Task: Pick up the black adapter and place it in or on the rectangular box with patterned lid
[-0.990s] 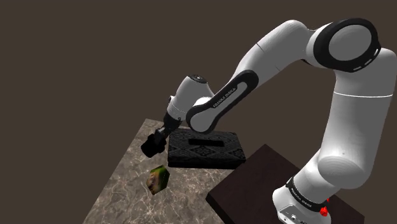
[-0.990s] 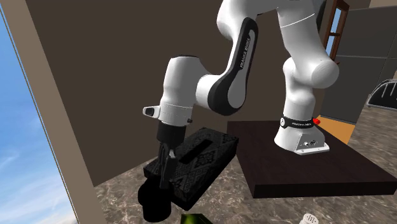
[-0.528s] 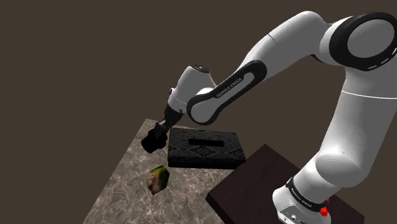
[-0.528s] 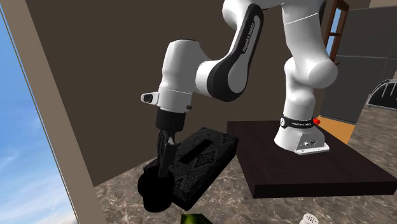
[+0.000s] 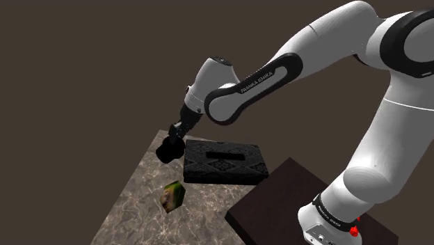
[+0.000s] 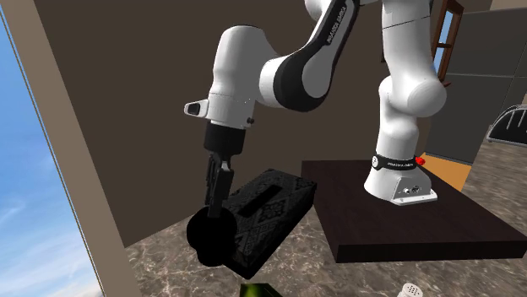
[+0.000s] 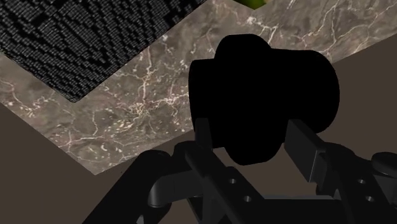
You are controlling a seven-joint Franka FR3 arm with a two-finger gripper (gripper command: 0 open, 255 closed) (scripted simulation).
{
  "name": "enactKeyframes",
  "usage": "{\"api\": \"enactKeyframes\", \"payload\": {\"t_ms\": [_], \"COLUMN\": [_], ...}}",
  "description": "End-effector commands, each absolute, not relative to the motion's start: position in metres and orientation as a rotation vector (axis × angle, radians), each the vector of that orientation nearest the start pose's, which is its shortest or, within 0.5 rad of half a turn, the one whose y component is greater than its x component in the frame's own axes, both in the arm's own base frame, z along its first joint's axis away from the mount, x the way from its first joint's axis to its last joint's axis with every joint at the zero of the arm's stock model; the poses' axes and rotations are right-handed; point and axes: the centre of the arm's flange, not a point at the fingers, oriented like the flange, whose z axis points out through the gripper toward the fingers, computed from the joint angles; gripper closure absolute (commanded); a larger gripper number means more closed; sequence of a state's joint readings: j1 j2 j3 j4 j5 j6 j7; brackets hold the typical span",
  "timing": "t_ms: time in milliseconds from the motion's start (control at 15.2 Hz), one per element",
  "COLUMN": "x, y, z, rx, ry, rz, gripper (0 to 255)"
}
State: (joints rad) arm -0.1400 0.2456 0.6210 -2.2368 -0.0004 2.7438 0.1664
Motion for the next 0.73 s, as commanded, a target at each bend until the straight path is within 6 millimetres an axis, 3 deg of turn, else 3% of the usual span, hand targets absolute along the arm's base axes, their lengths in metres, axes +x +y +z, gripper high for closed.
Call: {"api": "enactKeyframes", "payload": {"t_ms": [0,198,660], "x": [0.509,0.509,0.467], "y": [0.26,0.26,0.179], "z": [0.322,0.335,0.35], "rx": [-2.863,-2.863,-2.863], "ry": [-0.402,-0.402,-0.402], "rz": [-0.36,-0.36,-0.36], "gripper": [255,255,255]}}
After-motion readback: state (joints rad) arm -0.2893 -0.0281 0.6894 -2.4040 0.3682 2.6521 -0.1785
